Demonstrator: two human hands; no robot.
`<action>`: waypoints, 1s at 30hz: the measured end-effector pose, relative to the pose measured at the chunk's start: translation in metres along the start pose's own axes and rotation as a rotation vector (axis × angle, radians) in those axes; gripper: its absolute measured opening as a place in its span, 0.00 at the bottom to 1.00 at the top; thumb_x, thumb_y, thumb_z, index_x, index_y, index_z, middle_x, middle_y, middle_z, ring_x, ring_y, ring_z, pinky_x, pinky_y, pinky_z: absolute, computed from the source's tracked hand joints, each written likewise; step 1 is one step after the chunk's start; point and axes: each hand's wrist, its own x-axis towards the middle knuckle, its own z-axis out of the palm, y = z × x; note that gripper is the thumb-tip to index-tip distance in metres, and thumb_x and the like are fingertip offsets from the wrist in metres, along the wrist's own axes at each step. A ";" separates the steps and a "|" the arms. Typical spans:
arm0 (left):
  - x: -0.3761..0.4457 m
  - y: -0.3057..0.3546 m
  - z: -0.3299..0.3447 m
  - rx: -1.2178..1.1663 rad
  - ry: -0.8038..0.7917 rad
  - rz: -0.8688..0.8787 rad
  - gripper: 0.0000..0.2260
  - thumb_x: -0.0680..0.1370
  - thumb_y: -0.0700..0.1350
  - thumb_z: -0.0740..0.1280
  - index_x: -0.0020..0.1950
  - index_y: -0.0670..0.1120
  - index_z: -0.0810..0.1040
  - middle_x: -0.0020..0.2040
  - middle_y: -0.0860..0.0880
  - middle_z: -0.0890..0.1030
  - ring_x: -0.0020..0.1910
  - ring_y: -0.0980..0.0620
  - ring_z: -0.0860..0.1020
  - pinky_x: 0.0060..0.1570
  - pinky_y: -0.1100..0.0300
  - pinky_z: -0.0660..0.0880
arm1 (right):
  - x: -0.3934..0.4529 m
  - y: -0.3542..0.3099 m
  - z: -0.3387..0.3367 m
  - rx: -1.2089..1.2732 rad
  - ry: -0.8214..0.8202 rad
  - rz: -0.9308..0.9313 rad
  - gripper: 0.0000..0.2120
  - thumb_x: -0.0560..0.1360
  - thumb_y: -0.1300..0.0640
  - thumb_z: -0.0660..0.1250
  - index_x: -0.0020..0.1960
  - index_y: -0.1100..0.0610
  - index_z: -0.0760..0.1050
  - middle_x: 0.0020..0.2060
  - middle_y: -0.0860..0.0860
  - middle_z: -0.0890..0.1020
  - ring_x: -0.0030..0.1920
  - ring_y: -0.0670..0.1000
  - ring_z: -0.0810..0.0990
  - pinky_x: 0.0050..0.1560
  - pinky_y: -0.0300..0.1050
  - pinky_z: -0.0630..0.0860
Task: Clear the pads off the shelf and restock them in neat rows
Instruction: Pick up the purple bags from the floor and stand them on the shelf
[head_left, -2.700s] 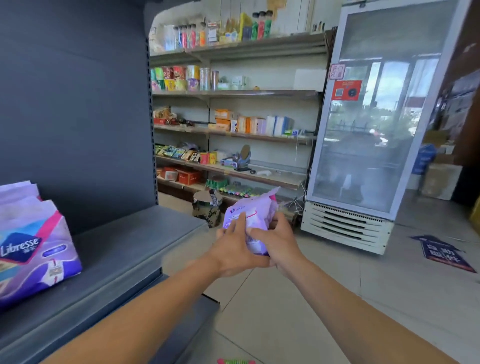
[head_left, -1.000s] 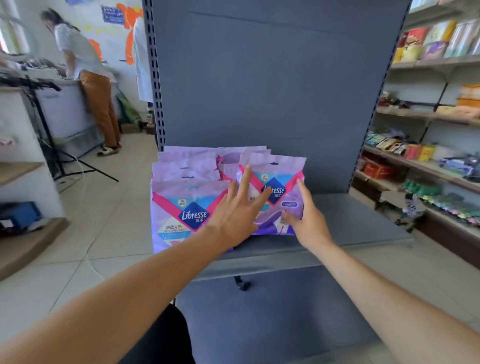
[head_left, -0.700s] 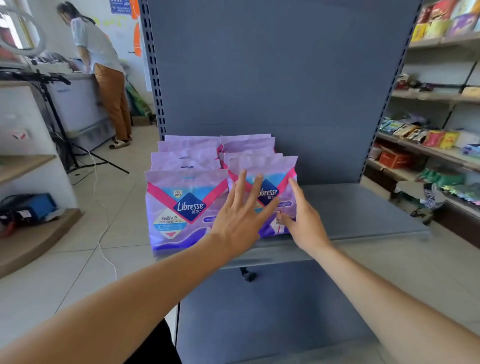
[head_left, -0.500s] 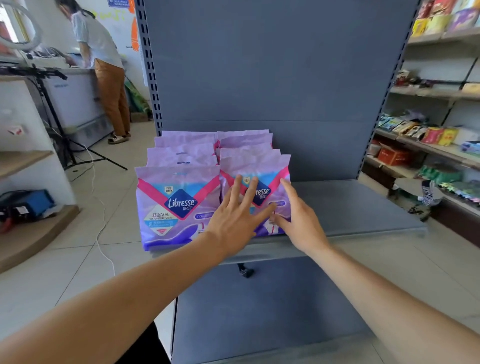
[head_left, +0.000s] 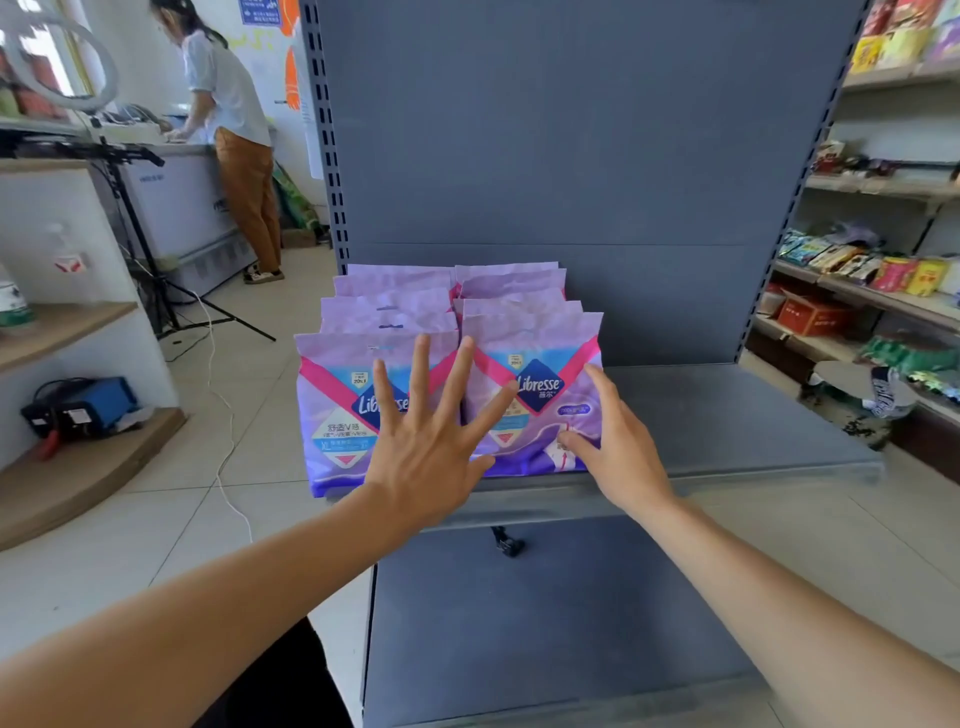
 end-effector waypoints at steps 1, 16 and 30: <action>-0.007 -0.005 0.001 -0.002 -0.020 -0.033 0.38 0.74 0.68 0.60 0.78 0.61 0.47 0.79 0.42 0.40 0.75 0.28 0.39 0.65 0.23 0.45 | 0.001 -0.001 0.001 0.002 -0.005 0.007 0.37 0.76 0.51 0.70 0.77 0.43 0.51 0.66 0.51 0.74 0.60 0.51 0.76 0.55 0.44 0.75; -0.023 -0.014 0.011 -0.092 -0.243 -0.076 0.34 0.76 0.71 0.49 0.75 0.64 0.33 0.76 0.47 0.28 0.74 0.34 0.32 0.66 0.25 0.40 | -0.003 -0.014 0.001 -0.061 -0.025 0.063 0.37 0.76 0.51 0.69 0.77 0.45 0.50 0.66 0.52 0.73 0.58 0.50 0.77 0.49 0.41 0.76; -0.006 0.014 -0.067 -0.369 -0.358 0.177 0.27 0.79 0.60 0.56 0.76 0.54 0.55 0.74 0.44 0.64 0.72 0.41 0.63 0.66 0.42 0.67 | -0.048 -0.069 -0.057 -0.451 -0.316 0.120 0.21 0.74 0.45 0.69 0.66 0.50 0.73 0.62 0.53 0.73 0.62 0.55 0.74 0.58 0.47 0.74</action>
